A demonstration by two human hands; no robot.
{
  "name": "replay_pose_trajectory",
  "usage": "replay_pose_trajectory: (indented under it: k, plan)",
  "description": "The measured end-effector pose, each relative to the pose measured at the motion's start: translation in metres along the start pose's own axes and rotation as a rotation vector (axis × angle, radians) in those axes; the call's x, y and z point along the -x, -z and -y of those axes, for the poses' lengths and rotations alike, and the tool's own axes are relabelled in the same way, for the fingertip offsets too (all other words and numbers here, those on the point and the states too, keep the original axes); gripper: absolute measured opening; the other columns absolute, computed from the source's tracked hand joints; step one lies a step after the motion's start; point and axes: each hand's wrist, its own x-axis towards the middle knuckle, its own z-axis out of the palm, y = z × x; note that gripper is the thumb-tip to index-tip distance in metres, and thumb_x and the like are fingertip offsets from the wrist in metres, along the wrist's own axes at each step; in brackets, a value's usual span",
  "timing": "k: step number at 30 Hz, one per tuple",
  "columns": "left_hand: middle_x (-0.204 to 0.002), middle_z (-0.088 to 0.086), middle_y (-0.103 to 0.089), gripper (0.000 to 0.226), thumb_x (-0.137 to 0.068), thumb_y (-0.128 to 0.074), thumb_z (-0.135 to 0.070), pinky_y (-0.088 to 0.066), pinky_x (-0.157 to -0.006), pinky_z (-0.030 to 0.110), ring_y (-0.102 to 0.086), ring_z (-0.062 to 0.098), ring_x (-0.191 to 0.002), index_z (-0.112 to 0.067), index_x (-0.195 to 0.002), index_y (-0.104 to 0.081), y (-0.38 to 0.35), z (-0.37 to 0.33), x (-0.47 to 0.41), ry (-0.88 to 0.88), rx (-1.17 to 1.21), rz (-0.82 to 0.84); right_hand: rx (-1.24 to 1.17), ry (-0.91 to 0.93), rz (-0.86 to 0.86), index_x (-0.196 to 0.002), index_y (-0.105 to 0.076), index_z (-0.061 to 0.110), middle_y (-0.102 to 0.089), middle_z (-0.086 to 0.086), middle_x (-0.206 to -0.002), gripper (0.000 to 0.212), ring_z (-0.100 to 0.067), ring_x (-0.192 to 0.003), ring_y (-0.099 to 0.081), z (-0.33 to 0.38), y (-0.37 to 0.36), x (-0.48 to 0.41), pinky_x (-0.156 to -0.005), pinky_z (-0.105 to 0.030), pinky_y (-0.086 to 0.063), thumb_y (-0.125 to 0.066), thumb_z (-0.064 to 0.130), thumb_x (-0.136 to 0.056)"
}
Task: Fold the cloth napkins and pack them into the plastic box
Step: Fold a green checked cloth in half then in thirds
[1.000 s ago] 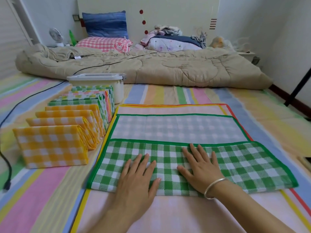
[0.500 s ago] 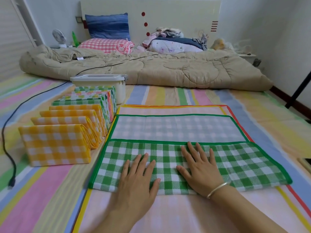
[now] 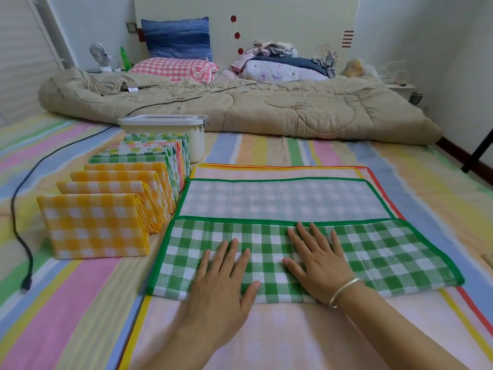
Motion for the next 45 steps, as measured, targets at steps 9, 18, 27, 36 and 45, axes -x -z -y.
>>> replay_pose_trajectory:
  k: [9,18,27,36,45]
  plan:
    - [-0.157,-0.001,0.036,0.102,-0.052,0.048,-0.076,0.016,-0.12,0.048,0.034,0.019,-0.145,-0.037,-0.146,0.034,0.0,0.056,0.009,0.236,-0.058,0.093,-0.057,-0.02,-0.011,-0.144,0.025,0.042,0.023,0.011,-0.158,0.097,-0.015,-0.146,0.024,0.004,0.001,0.006,-0.117,-0.05,0.016,0.036,0.08,-0.055]
    - [-0.157,-0.005,0.032,0.101,-0.057,0.043,-0.079,0.013,-0.122,0.046,0.03,0.014,-0.146,-0.038,-0.148,0.028,-0.006,0.058,0.009,0.241,-0.034,0.068,-0.103,0.213,-0.034,-0.153,-0.001,0.044,0.013,0.017,-0.159,0.075,-0.015,-0.147,0.019,0.05,-0.004,0.045,-0.115,-0.053,0.015,0.007,0.072,-0.083]
    - [-0.157,-0.005,0.035,0.1,-0.053,0.044,-0.08,0.013,-0.122,0.045,0.033,0.013,-0.145,-0.038,-0.143,0.034,-0.004,0.059,0.009,0.226,-0.031,0.114,-0.018,-0.216,0.092,-0.147,0.018,0.048,0.027,0.021,-0.154,0.107,-0.007,-0.143,0.026,-0.1,0.002,0.059,-0.117,-0.05,0.018,0.035,0.086,-0.049]
    - [-0.159,-0.011,0.032,0.095,-0.062,0.025,-0.086,0.011,-0.123,0.043,0.031,0.008,-0.146,-0.044,-0.148,0.026,0.007,0.07,0.01,0.134,-0.034,0.178,-0.04,-0.288,0.046,-0.149,-0.022,0.046,-0.019,0.016,-0.159,0.052,-0.014,-0.148,-0.011,-0.091,0.021,0.094,-0.121,-0.046,0.002,-0.017,0.059,-0.099]
    - [-0.162,-0.013,0.022,0.095,-0.067,0.022,-0.087,0.015,-0.122,0.044,0.023,0.007,-0.148,-0.044,-0.152,0.013,0.001,0.066,0.018,0.168,-0.002,0.082,0.015,-0.437,0.07,-0.151,0.009,0.046,0.017,0.006,-0.162,0.066,-0.028,-0.148,0.02,-0.099,0.002,0.084,-0.116,-0.058,0.011,-0.011,0.069,-0.093]
